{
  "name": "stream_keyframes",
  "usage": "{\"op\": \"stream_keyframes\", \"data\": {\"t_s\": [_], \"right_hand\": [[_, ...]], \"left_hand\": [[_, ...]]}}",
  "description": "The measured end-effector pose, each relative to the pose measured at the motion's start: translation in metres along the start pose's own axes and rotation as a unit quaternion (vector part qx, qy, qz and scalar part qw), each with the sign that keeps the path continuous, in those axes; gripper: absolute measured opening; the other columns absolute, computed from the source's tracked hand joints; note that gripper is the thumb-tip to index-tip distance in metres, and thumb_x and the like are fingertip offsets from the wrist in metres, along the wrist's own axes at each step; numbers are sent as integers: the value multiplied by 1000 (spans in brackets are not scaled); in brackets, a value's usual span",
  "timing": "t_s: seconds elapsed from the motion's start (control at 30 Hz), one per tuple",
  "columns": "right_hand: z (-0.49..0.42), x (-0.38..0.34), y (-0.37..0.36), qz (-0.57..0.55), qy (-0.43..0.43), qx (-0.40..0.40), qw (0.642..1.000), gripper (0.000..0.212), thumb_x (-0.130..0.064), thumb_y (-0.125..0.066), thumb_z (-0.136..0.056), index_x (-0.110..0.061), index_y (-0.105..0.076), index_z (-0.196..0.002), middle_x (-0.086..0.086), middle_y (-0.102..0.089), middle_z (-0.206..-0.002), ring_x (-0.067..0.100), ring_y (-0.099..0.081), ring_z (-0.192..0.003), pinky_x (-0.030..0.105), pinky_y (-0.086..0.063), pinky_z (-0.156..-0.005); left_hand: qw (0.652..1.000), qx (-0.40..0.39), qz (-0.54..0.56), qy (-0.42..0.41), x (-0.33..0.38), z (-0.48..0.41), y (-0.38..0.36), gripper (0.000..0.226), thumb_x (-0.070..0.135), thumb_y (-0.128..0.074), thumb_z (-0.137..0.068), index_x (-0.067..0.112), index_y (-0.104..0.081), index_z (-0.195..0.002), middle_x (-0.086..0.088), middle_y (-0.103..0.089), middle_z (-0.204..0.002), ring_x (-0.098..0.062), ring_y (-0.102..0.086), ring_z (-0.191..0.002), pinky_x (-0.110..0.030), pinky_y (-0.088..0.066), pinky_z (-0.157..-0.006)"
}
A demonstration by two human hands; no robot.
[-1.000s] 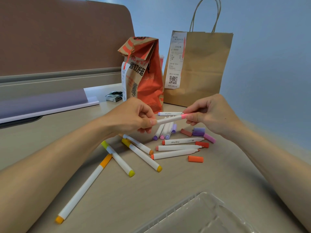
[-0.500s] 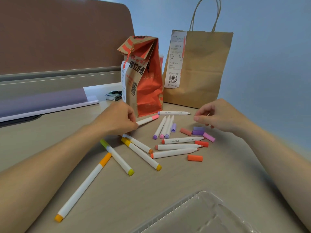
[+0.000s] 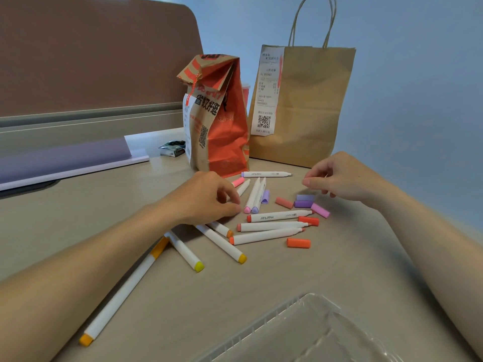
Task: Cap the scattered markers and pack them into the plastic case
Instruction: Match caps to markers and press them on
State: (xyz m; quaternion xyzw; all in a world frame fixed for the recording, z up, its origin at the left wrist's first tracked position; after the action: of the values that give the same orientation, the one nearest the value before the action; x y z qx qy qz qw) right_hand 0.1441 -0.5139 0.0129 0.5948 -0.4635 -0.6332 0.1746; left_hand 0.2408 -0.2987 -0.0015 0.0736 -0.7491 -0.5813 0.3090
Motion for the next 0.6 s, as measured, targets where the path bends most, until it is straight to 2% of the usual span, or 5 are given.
{"op": "stream_keyframes", "data": {"t_s": [0.1, 0.23, 0.33, 0.43, 0.6], "right_hand": [[0, 2, 2, -8, -3, 5, 1000, 10, -27, -71, -89, -21, -77, -84, -2, -72, -82, 13, -62, -69, 23, -49, -59], [0, 4, 6, -11, -7, 14, 1000, 12, -28, -70, -89, -20, -77, -84, -1, -72, -83, 14, -60, -69, 24, -48, -60], [1, 2, 6, -11, -6, 14, 1000, 13, -28, -69, -89, -19, -77, -84, 0, -72, -84, 14, -59, -69, 25, -47, -61], [3, 0, 6, -30, -4, 16, 999, 12, -25, -70, -89, -17, -78, -82, 0, -71, -82, 13, -57, -67, 25, -45, -59], [4, -1, 3, -11, 0, -10, 1000, 7, -24, -75, -85, -24, -78, -78, -2, -73, -79, 10, -60, -70, 23, -45, -59]], "left_hand": [[998, 29, 53, 29, -7, -1, 8, 11, 29, -65, -91, 34, -75, -91, 15, -71, -84, -1, -62, -80, -18, -46, -70], [989, 59, 108, 83, -19, -3, 11, 16, 26, -56, -96, 27, -72, -93, 7, -71, -82, -6, -65, -76, -23, -49, -69], [991, 70, 68, 92, -20, -3, 10, 21, 43, -61, -92, 25, -71, -85, 7, -67, -85, -8, -60, -78, -26, -44, -65], [993, 67, 2, 92, -16, -1, 6, 30, 56, -70, -80, 26, -70, -74, 11, -62, -72, -6, -57, -71, -27, -41, -60], [994, 39, -58, 81, -18, -1, 8, 20, 40, -72, -84, 21, -72, -77, 11, -63, -71, -4, -57, -70, -25, -43, -61]]}}
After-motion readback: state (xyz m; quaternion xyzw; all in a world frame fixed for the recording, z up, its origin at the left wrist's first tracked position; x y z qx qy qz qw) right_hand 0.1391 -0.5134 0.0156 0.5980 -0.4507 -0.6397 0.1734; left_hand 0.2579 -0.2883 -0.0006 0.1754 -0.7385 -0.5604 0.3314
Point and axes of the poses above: each hand's wrist, its own z-axis away from the middle knuckle, its own y-axis out of the back of the hand, x = y × z, the point moved 9 cm from there along -z, towards the middle knuckle
